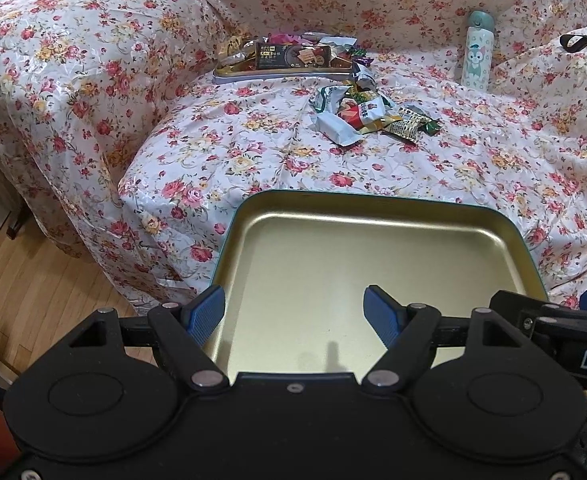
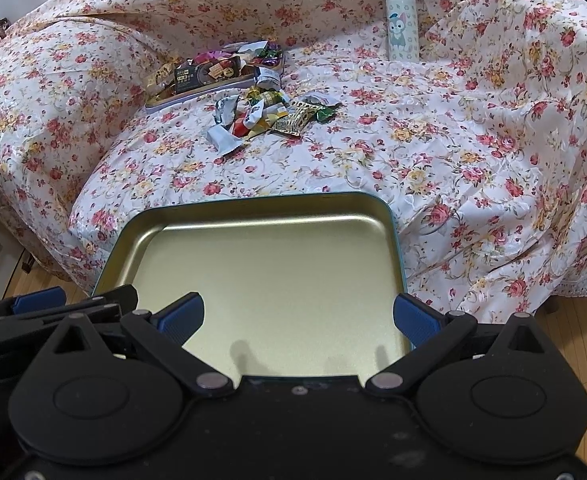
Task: Organize snacks
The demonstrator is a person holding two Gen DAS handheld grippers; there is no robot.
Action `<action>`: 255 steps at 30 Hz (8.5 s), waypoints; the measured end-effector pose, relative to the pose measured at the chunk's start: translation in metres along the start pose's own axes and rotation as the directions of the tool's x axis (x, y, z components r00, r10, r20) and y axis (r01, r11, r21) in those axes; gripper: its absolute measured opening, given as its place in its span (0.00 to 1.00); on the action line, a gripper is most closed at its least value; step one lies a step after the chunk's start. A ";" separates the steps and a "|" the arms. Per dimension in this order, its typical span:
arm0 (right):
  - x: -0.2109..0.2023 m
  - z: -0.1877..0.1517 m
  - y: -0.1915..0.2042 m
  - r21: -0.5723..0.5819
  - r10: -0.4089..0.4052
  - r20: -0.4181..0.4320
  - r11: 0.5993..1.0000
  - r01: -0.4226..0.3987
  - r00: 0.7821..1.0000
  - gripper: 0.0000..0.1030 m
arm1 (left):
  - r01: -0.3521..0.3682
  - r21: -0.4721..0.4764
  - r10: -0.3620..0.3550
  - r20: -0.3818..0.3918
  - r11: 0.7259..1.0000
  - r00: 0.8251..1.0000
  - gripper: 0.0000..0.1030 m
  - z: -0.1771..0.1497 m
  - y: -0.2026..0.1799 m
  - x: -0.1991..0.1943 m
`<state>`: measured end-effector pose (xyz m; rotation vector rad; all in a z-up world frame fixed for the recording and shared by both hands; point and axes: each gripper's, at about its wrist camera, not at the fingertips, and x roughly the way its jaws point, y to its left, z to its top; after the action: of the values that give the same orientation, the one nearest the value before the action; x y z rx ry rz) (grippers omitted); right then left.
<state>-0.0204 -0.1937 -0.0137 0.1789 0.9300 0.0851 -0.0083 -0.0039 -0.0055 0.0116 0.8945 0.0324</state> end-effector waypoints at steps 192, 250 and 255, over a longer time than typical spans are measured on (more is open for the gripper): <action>0.196 0.137 -0.007 -0.159 -0.082 0.034 0.984 0.086 0.996 0.49 | 0.049 0.059 -0.047 -0.031 0.997 0.998 0.99 0.151 0.028 0.229; 0.200 0.139 -0.010 -0.145 -0.050 0.078 0.988 0.061 0.996 0.33 | 0.109 0.068 -0.105 -0.052 0.992 0.993 0.31 0.162 0.002 0.210; 0.181 0.142 -0.010 -0.142 -0.036 0.135 0.988 0.055 0.990 0.33 | 0.116 0.067 -0.115 -0.023 0.991 0.993 0.28 0.164 0.002 0.192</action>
<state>0.2013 -0.1924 -0.0752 0.0274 0.7921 0.0976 0.2395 0.0048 -0.0529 0.0234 0.9135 -0.1061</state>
